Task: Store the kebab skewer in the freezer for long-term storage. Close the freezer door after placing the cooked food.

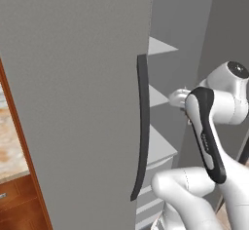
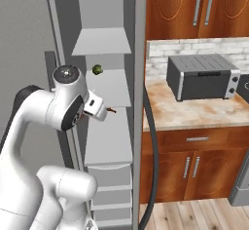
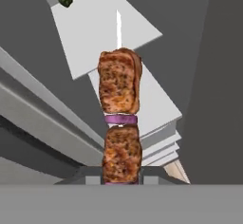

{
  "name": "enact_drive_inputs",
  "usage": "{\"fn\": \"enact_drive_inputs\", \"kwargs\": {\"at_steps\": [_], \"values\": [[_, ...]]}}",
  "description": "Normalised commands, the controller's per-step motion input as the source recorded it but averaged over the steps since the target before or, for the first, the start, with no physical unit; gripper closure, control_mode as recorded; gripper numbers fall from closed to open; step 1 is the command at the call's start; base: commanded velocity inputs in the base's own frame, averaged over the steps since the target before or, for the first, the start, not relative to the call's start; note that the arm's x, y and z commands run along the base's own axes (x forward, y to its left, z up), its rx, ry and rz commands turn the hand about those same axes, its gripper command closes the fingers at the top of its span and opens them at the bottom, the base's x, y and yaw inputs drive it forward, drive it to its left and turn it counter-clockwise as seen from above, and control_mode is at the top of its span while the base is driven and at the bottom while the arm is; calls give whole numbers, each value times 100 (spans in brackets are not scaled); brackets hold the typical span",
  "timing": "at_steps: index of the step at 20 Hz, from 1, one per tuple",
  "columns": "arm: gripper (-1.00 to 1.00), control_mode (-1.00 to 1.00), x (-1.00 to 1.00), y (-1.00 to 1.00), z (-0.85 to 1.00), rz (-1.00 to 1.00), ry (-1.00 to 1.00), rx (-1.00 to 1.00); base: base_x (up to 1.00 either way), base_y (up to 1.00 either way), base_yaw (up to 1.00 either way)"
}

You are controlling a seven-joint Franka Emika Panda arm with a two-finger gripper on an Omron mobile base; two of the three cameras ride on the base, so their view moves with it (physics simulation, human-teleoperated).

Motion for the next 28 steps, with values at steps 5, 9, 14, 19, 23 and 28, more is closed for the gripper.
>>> {"fn": "enact_drive_inputs", "kwargs": {"at_steps": [5,9,14,19,23,28], "values": [[100,-100,58,0,-28,0,0,-6,0,0,0],[100,-100,55,0,-23,0,0,-3,0,0,0],[100,-100,53,0,-6,4,0,0,0,0,0],[100,-100,57,0,-7,3,0,0,0,0,0],[100,-100,54,0,-17,3,0,0,0,0,0],[100,-100,53,0,-16,4,0,0,0,0,0]]}}
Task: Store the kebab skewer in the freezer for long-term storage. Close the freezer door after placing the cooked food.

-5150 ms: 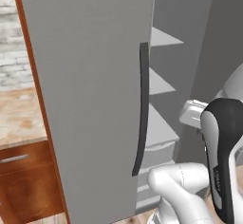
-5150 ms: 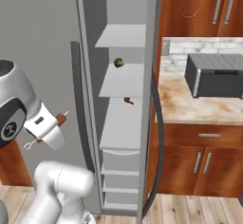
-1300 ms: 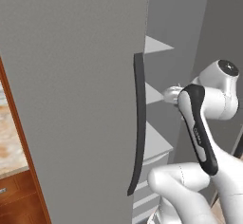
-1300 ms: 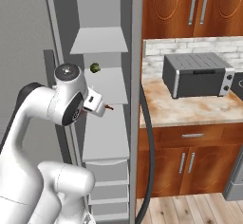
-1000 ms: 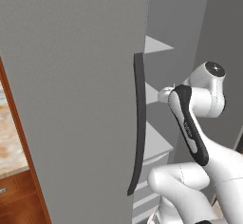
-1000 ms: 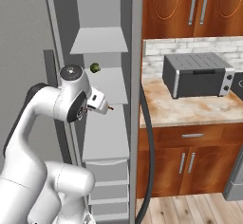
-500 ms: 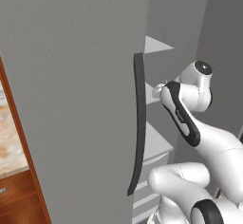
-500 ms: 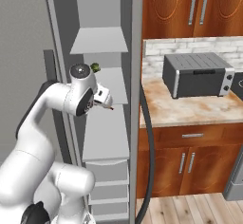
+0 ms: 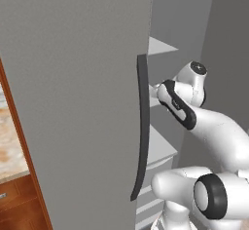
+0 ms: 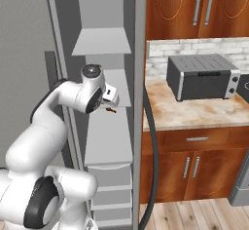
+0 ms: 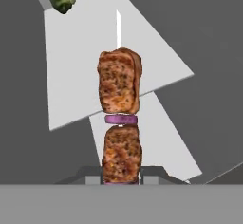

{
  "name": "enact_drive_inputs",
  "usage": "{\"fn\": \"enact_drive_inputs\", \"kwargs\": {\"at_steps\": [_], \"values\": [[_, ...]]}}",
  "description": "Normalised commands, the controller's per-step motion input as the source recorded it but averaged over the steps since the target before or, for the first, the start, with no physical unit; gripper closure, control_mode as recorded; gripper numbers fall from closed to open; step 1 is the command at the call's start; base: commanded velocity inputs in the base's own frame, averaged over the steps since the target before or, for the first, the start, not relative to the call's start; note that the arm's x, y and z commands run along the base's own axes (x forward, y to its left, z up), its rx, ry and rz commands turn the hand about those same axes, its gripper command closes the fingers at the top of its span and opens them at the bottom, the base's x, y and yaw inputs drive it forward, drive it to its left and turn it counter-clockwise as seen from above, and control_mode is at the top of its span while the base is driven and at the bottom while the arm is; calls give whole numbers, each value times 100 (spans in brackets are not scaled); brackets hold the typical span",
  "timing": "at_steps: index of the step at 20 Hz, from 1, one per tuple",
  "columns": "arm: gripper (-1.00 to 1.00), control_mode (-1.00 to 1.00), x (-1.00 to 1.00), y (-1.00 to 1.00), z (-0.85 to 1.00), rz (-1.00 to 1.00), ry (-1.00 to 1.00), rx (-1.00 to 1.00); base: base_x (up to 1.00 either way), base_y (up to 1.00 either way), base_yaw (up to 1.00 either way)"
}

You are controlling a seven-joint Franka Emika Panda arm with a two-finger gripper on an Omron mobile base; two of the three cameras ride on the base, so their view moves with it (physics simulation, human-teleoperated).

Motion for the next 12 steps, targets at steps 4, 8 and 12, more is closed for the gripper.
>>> {"fn": "enact_drive_inputs", "kwargs": {"at_steps": [4,8,12], "values": [[100,-100,48,0,-20,5,0,-1,0,0,0],[100,-100,47,0,-20,6,0,-1,0,0,0],[100,-100,44,0,-24,1,0,-3,0,0,0]]}}
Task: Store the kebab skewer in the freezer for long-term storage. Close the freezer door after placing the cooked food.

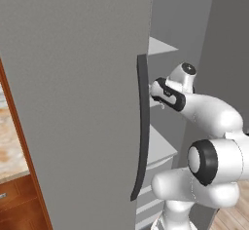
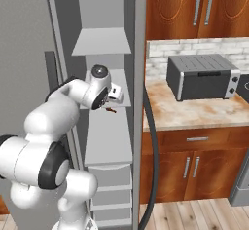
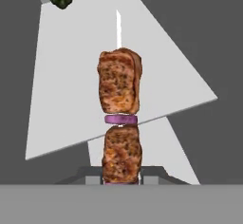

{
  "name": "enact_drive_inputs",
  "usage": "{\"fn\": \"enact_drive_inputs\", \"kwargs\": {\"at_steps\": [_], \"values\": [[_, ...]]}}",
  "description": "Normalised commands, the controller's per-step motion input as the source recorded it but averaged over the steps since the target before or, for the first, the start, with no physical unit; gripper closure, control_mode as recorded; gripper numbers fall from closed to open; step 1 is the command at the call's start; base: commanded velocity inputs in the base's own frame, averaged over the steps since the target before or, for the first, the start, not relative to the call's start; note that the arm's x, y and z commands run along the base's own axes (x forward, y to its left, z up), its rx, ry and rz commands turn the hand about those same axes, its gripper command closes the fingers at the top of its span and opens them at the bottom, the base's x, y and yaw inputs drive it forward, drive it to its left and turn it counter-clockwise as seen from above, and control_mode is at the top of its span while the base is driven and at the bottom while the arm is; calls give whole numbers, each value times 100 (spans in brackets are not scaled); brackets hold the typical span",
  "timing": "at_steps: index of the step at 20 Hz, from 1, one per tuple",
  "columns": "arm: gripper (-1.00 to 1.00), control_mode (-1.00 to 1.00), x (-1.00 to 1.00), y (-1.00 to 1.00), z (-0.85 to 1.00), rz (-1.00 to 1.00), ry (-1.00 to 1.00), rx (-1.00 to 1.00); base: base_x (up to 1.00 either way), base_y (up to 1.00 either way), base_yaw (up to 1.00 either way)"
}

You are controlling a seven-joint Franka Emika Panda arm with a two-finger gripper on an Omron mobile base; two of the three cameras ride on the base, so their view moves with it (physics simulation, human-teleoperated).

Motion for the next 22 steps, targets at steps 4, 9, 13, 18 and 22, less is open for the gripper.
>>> {"fn": "enact_drive_inputs", "kwargs": {"at_steps": [4,9,13,18,22], "values": [[100,-100,42,0,-23,0,0,-2,0,0,0],[100,-100,52,-2,-8,2,1,0,0,0,0],[100,-100,46,0,-6,1,2,0,0,0,0],[100,-100,39,0,-15,0,0,-2,0,0,0],[100,-100,44,0,-23,3,0,0,0,0,0]]}}
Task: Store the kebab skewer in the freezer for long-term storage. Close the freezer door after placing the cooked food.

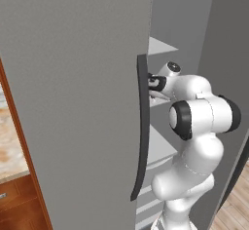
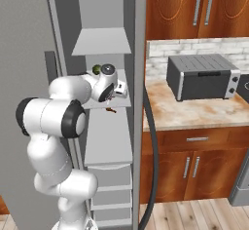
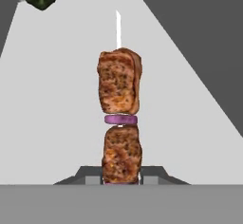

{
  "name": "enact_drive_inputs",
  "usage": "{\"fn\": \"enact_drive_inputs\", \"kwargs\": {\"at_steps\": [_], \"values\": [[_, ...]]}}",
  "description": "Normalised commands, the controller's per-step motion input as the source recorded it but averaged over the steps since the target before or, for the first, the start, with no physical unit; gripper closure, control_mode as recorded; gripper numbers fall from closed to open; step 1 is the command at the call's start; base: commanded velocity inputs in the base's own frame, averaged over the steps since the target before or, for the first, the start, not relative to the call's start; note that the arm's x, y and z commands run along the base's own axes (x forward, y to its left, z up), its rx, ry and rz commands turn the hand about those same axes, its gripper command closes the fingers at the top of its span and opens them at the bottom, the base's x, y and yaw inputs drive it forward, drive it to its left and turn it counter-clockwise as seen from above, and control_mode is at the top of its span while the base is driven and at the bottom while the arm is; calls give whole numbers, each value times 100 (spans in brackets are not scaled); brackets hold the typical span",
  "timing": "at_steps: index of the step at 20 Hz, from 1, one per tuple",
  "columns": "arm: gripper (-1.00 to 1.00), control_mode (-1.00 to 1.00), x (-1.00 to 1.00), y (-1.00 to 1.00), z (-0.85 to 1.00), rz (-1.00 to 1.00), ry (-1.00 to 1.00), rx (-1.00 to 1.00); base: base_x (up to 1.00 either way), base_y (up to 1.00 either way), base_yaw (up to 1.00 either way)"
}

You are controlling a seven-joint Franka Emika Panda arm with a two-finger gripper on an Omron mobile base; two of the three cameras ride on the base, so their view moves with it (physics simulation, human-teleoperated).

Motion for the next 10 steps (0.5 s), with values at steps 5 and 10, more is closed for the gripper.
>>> {"fn": "enact_drive_inputs", "kwargs": {"at_steps": [5,10], "values": [[100,-100,34,0,-14,0,0,-1,0,0,0],[100,-100,44,0,-20,0,0,0,0,0,0]]}}
